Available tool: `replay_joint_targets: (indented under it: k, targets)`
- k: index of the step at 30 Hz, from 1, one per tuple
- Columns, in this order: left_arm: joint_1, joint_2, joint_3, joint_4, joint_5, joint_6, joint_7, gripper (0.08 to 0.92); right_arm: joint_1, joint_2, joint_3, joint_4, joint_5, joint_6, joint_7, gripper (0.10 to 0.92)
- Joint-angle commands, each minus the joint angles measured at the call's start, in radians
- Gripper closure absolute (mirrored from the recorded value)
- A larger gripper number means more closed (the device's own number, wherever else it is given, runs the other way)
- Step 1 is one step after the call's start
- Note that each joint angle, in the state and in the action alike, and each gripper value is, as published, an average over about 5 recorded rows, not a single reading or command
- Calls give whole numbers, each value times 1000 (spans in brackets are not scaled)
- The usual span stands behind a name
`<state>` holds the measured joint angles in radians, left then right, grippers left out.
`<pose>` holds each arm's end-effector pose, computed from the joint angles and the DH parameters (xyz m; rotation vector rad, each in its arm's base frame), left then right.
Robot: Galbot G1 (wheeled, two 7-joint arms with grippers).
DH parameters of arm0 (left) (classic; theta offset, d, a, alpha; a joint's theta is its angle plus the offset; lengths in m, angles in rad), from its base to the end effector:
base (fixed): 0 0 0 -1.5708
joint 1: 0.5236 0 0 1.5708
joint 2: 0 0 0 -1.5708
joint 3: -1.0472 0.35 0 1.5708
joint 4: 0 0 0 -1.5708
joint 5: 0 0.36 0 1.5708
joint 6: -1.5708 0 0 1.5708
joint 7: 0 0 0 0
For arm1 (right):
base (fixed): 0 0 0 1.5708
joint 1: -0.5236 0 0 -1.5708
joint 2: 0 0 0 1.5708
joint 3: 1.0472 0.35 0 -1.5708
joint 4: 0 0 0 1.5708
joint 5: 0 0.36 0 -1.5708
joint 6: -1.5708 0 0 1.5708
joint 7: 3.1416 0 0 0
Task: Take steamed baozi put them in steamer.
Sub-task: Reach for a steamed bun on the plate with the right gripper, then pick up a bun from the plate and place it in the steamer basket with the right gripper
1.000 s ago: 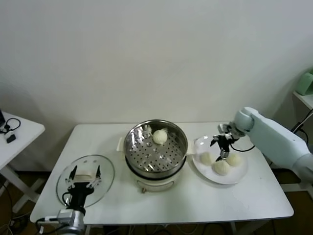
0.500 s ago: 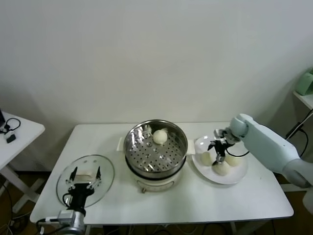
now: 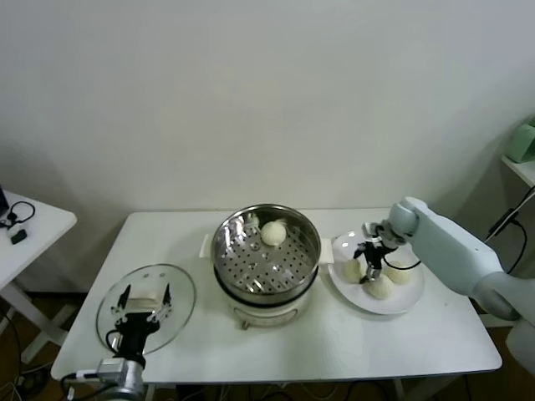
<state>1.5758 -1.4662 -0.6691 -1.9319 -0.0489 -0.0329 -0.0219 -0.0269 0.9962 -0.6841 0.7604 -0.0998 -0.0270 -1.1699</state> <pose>0.1786 0.0718 -0.3550 0.1664 -3.0093 -0.1676 0.5905 -0.1373 -0.2591 1.3734 -1.4235 1.1816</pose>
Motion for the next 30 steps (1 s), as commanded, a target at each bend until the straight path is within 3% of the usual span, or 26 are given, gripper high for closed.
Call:
replay_joint_targets:
  k: [1, 7, 15, 22, 30]
  targets:
    - [2, -2, 1, 0, -1, -1, 0, 177, -1, 12, 6, -17, -6, 0, 1, 270]
    - [5, -1, -1, -3, -2, -1, 0, 177, 1, 19, 10, -24, -5, 0, 4, 342]
    - [7, -1, -2, -8, -2, -1, 0, 177, 17, 1, -3, -1, 45, -16, 8, 359]
    - [10, -3, 0, -17, -2, 0, 1, 177, 149, -44, -138, 81, 271, -97, 22, 367]
    - [18, 0, 5, -34, -2, 0, 1, 177, 500, -56, -425, 133, 576, -141, 19, 401]
